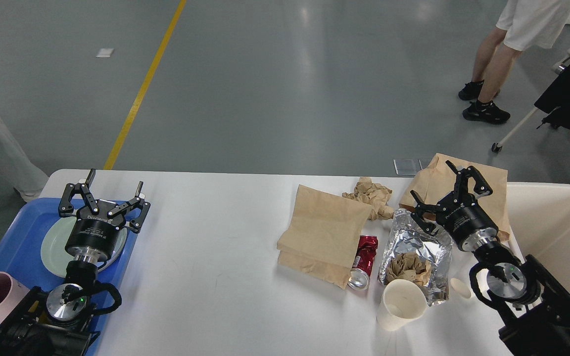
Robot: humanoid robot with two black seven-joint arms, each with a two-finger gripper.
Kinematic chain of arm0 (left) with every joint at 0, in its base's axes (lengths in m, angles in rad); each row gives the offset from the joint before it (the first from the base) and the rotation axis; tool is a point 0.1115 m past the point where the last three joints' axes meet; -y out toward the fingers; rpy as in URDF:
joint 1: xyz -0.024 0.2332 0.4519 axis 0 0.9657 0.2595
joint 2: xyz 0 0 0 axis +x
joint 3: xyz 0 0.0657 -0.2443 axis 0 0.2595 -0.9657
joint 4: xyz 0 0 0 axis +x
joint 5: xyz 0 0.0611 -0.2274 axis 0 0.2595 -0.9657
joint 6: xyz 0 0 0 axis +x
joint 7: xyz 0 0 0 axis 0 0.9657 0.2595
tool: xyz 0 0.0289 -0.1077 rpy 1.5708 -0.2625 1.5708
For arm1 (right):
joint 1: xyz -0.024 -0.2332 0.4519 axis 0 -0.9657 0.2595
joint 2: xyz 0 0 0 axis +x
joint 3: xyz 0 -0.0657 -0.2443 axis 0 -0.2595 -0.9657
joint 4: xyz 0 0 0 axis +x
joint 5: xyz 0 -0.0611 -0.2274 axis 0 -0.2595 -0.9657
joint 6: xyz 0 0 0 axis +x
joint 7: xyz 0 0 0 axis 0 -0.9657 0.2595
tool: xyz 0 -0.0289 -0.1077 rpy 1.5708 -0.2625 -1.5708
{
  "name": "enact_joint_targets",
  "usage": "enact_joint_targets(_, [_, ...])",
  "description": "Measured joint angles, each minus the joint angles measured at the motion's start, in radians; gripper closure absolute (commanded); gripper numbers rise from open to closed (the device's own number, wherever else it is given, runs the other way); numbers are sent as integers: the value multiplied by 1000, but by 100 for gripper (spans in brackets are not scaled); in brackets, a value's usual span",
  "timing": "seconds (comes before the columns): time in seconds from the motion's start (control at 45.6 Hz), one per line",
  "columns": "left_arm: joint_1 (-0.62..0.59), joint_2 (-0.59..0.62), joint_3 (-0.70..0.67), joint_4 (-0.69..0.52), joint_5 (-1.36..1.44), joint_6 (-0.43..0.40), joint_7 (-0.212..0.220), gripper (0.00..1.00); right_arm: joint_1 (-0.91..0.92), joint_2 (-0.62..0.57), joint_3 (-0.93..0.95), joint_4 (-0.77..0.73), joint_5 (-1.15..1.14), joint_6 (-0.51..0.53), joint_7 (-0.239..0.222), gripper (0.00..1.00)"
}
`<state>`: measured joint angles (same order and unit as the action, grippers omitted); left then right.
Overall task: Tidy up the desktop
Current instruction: 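Move the right gripper toward the brown paper bag, then raise the right gripper up above the paper items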
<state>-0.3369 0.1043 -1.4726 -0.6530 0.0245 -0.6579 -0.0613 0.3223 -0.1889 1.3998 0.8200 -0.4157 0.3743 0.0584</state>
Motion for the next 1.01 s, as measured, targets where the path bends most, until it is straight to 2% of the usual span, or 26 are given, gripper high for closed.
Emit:
enact_joint_targets(0.307, [0, 0, 0, 0, 0, 0, 0, 4, 3, -13, 2, 1, 1, -5, -3, 0])
enact_joint_targets(0.504, [0, -2, 0, -1, 0, 0, 2, 4, 25, -106, -21, -18, 2, -4, -4, 0])
enact_joint_targets(0.768, [-2, -2, 0, -2, 0, 0, 1, 4, 44, -90, -24, -70, 2, -11, -2, 0])
enact_joint_targets(0.921, [-2, -1, 0, -2, 0, 0, 1, 4, 63, -67, -47, -69, 1, -80, 6, 0])
enact_joint_targets(1.009, [-2, -1, 0, -2, 0, 0, 1, 4, 84, -64, -71, -67, 1, -118, 30, 0])
